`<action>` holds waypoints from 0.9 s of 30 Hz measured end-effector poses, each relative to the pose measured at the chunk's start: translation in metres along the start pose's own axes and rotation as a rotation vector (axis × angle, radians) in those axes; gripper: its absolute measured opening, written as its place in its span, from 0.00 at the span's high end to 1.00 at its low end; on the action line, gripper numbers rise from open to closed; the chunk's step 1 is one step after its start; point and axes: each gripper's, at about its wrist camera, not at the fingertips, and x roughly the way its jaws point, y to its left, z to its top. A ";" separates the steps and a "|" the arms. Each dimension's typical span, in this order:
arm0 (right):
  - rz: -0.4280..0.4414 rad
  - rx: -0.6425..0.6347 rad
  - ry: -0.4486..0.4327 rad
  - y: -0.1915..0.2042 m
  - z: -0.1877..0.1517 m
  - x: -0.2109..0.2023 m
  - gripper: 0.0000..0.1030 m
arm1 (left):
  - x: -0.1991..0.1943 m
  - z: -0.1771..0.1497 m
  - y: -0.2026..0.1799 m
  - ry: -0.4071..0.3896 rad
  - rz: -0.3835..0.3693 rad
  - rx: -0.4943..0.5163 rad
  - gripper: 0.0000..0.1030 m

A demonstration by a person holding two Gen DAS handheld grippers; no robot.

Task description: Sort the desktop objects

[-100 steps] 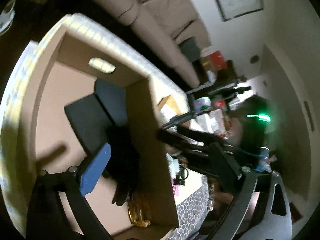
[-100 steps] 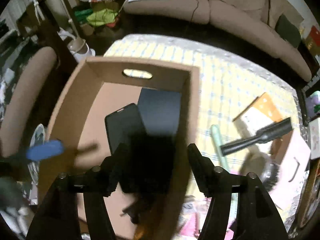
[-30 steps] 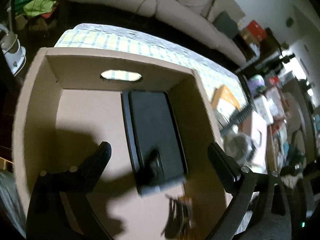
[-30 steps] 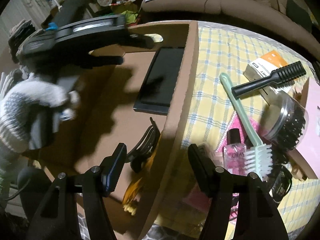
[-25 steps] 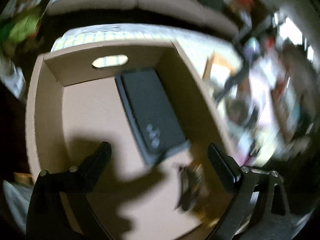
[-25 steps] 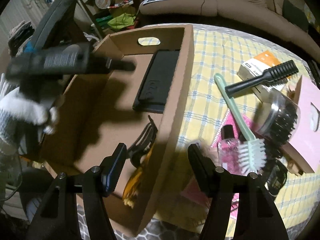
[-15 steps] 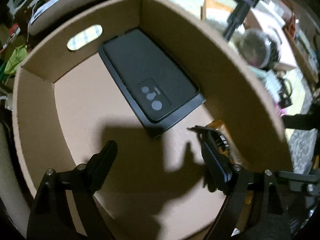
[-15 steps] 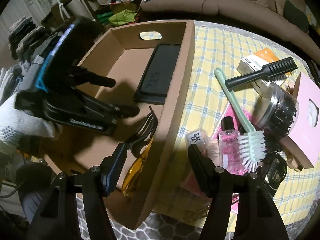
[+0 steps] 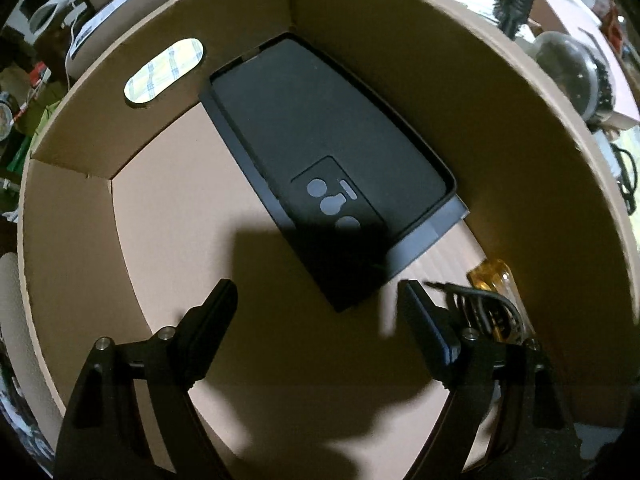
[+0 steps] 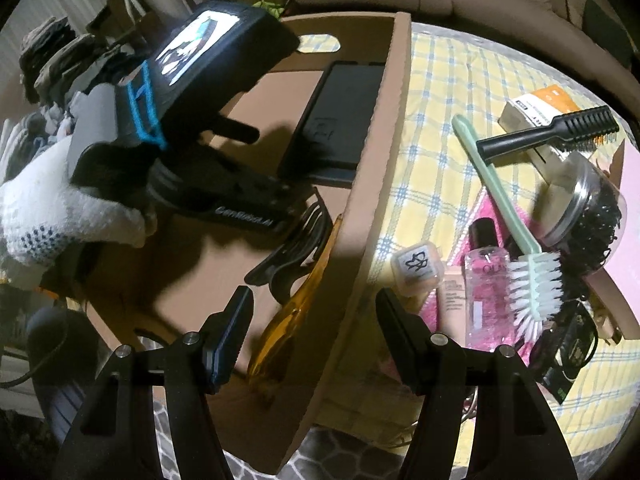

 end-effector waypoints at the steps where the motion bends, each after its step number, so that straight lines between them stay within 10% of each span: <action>1: 0.000 -0.003 0.003 0.001 0.000 0.001 0.36 | 0.000 0.001 0.002 -0.005 -0.002 -0.011 0.19; 8: 0.007 -0.007 -0.002 0.005 -0.001 -0.003 0.36 | -0.010 -0.007 0.005 -0.023 -0.027 -0.037 0.19; 13: 0.011 0.029 -0.048 -0.011 -0.007 -0.028 0.32 | -0.039 -0.024 0.005 -0.067 -0.087 -0.033 0.00; 27: -0.043 0.337 -0.266 -0.139 -0.053 -0.123 0.09 | -0.185 -0.018 0.058 -0.414 -0.394 -0.241 0.00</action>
